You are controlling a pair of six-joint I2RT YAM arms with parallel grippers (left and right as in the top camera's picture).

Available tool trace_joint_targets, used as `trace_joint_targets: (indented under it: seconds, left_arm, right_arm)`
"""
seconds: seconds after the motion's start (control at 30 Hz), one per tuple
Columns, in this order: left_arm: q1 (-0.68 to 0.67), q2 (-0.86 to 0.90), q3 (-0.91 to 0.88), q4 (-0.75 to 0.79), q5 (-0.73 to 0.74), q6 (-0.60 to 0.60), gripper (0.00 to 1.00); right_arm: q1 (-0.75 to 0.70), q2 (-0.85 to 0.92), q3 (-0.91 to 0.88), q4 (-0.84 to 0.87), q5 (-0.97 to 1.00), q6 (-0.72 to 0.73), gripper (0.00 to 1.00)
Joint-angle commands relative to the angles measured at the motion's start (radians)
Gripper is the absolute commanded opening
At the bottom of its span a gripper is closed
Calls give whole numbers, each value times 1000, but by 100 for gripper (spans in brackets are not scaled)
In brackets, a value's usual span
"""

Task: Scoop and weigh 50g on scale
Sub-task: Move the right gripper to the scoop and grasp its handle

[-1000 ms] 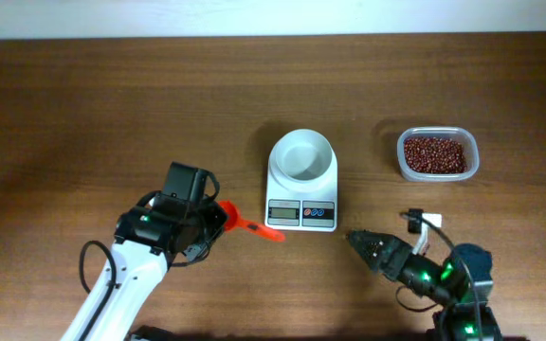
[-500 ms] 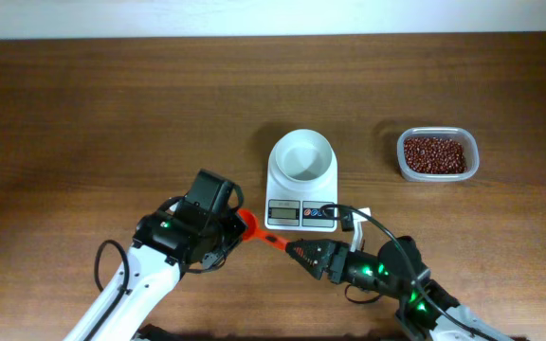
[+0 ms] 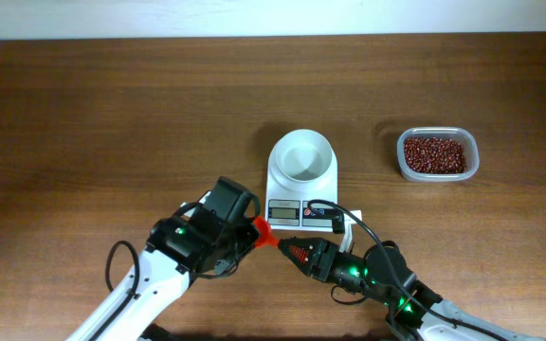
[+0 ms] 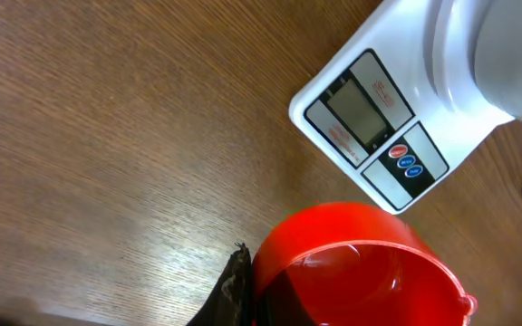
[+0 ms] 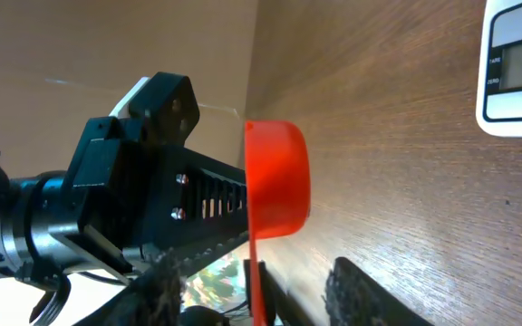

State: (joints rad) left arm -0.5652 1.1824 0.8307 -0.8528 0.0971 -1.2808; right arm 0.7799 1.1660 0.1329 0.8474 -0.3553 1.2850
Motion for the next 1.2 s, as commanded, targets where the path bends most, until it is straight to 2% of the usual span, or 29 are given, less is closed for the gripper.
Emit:
trace_joint_targets:
  seconds: [0.0, 0.47, 0.9, 1.17]
  left_arm:
    - [-32, 31, 15, 16, -15, -15, 0]
    - [-48, 64, 15, 29, -15, -55, 0]
    - [-48, 65, 16, 34, -19, -55, 0]
    - [-48, 65, 15, 36, -19, -55, 0]
  right_arm:
    - [12, 4, 13, 10, 17, -1, 49]
    - [27, 4, 13, 5, 28, -1, 25]
    - [27, 4, 13, -6, 23, -1, 17]
    - [27, 4, 13, -39, 20, -1, 4]
